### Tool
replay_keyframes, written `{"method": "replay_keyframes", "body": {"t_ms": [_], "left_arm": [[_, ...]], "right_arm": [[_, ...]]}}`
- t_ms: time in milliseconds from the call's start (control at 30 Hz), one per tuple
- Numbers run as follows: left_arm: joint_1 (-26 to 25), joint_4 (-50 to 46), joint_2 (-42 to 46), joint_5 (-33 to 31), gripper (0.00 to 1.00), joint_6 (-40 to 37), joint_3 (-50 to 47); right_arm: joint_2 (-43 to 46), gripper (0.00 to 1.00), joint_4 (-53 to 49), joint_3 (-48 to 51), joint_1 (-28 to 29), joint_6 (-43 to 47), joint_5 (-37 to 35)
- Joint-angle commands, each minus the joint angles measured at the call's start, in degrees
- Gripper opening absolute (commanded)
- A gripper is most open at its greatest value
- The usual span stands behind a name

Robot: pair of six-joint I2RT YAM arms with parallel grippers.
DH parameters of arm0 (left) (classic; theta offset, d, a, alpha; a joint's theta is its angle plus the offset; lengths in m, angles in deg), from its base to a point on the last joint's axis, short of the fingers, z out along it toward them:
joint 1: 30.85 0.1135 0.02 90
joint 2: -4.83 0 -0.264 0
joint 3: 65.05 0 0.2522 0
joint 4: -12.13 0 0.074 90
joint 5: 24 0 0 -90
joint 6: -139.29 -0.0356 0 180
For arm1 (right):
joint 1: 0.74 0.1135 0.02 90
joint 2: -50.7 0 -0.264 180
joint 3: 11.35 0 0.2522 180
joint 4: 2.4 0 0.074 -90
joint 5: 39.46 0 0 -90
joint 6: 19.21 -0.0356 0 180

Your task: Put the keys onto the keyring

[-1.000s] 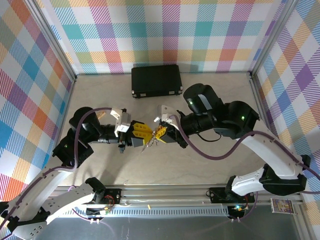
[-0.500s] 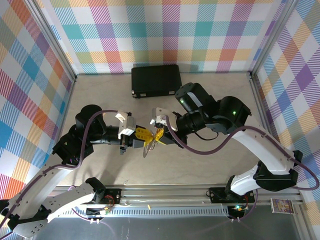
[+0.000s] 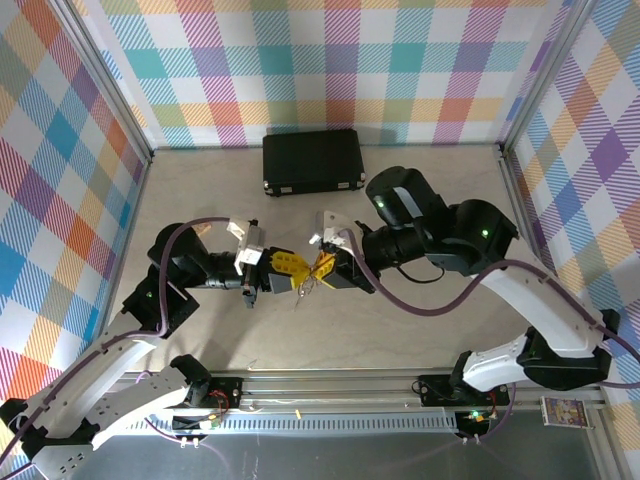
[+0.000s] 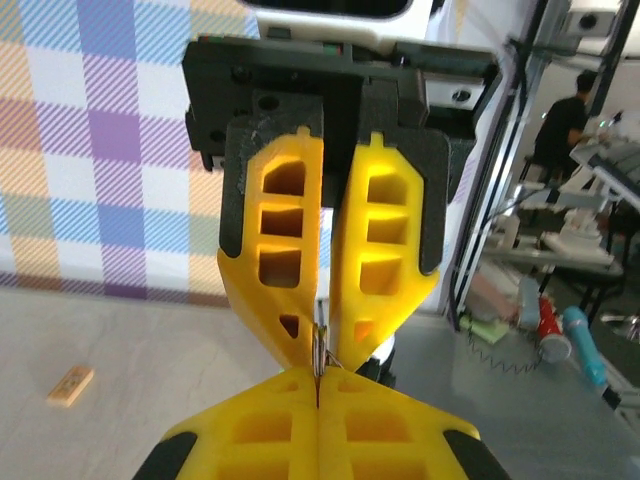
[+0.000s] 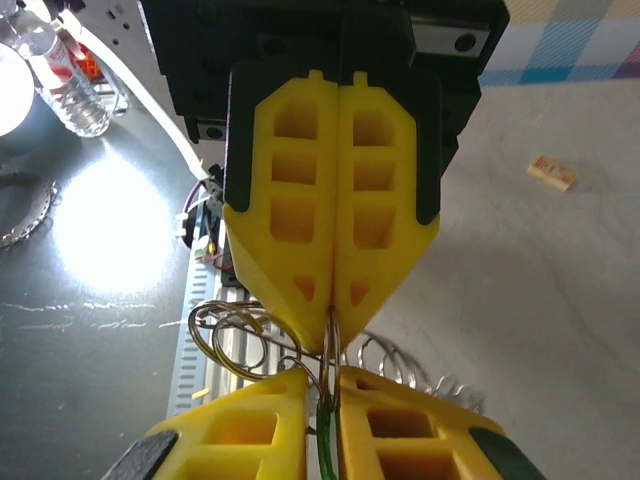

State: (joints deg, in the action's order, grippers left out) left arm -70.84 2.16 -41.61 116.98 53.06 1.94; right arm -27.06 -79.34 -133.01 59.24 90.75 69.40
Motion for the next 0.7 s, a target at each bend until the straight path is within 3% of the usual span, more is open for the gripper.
{"method": "replay_keyframes", "body": {"t_ms": [0, 167, 367, 567, 667], "left_arm": [[-0.6, 16.7, 0.3, 2.9, 0.00, 9.0, -1.1], [-0.6, 24.2, -0.2, 3.6, 0.00, 14.3, -3.3], [-1.1, 22.6, 0.2, 3.7, 0.00, 13.9, -3.6], [-1.3, 7.7, 1.5, 2.0, 0.00, 4.0, -0.8], [-1.3, -5.2, 1.2, 0.3, 0.14, -5.1, 3.2]], "right_arm": [[2.7, 0.16, 6.9, 2.4, 0.1, -2.2, 0.3], [4.0, 0.14, 9.6, 3.7, 0.1, -2.7, 0.7], [3.8, 0.00, 9.4, 3.3, 0.1, -2.3, -0.2], [2.2, 0.00, 5.7, 1.2, 0.1, -0.7, -0.9], [0.4, 0.00, 2.1, -1.1, 0.1, 1.0, -1.1]]}}
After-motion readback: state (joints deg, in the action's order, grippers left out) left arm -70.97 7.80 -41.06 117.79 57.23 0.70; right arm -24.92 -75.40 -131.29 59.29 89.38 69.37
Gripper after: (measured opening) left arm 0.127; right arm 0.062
